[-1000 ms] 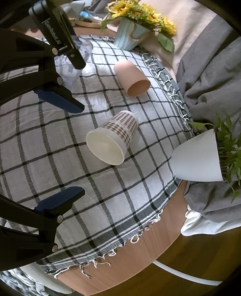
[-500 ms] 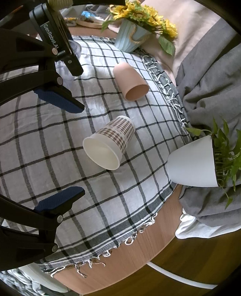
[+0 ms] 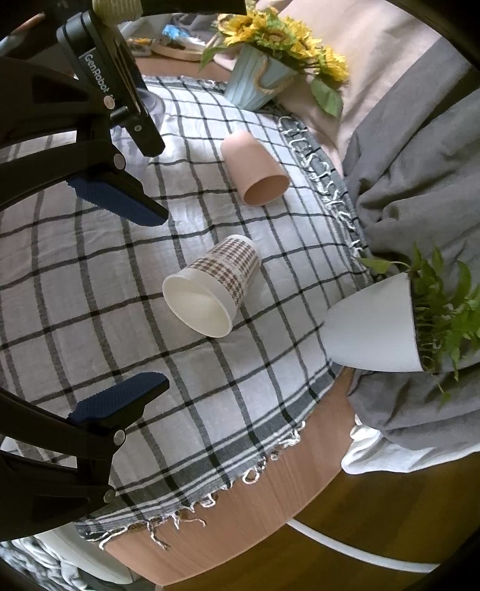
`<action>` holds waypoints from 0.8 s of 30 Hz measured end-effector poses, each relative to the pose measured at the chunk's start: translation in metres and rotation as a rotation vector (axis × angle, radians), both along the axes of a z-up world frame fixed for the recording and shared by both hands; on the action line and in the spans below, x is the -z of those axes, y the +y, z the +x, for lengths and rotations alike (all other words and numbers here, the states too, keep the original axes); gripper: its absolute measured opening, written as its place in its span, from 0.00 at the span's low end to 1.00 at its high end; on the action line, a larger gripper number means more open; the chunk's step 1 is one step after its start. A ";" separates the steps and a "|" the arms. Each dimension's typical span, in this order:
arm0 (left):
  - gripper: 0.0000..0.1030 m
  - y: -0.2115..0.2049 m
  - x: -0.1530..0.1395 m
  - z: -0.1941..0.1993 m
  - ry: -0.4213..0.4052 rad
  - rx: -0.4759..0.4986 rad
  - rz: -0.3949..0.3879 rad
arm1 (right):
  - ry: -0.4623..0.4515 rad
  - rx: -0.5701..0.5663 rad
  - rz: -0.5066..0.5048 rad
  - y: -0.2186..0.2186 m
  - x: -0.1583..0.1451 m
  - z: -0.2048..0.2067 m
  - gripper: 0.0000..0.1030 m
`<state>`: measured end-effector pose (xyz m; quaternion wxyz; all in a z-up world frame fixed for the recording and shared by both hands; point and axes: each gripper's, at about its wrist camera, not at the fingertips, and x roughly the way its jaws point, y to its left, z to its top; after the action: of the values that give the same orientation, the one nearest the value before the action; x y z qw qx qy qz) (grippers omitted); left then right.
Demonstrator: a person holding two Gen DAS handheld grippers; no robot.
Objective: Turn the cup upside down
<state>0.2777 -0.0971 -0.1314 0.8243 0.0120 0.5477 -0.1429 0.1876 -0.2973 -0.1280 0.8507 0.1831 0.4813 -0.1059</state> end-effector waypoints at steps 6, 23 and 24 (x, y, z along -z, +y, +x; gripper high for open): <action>0.99 0.011 -0.043 -0.047 -0.256 -0.088 0.064 | -0.103 -0.008 -0.088 -0.001 -0.030 -0.023 0.82; 1.00 0.104 -0.121 -0.196 -0.565 -0.281 0.028 | -0.374 -0.209 -0.182 0.065 -0.111 -0.118 0.91; 1.00 0.109 -0.123 -0.203 -0.577 -0.286 0.036 | -0.383 -0.206 -0.188 0.070 -0.114 -0.127 0.91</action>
<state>0.0746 0.0114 -0.0084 0.9570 -0.0102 0.2899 -0.0067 0.0609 -0.2273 -0.0145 0.9461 0.0697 0.3151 -0.0263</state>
